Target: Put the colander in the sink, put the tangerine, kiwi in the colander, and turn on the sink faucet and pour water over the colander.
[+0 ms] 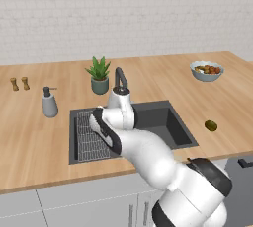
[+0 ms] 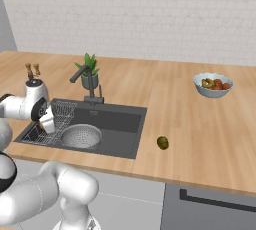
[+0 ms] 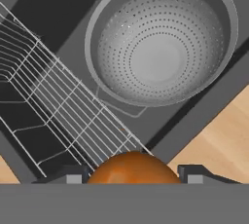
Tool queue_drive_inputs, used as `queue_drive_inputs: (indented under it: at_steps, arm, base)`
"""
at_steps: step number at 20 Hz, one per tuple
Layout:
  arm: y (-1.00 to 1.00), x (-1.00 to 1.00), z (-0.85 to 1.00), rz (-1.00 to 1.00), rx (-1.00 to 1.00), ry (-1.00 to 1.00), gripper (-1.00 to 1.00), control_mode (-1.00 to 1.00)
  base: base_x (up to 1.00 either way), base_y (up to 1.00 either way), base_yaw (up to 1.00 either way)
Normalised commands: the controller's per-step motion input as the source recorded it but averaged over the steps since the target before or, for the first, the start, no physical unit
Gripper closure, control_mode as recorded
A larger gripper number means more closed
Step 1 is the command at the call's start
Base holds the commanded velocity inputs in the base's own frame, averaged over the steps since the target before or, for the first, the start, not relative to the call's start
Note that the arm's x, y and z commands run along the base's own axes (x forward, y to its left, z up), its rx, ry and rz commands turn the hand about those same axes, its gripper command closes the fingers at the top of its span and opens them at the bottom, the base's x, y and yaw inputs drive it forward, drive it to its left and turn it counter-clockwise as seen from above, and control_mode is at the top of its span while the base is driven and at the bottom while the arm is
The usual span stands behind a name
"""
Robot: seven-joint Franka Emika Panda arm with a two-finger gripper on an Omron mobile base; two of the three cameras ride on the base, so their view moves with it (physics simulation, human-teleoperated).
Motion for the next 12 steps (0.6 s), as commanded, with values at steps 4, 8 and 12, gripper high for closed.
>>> queue_drive_inputs:
  at_steps: [4,8,12]
  arm:
    - [-1.0,0.35,0.0,0.0,0.09,0.0,1.0,-1.0]
    - [-0.98,0.03,0.0,0.0,0.06,0.0,1.0,-1.0]
    - [-0.76,0.0,0.0,0.02,0.04,0.0,1.0,-1.0]
  base:
    - [0.0,0.0,0.0]
    - [0.0,0.0,0.0]
    - [0.0,0.0,0.0]
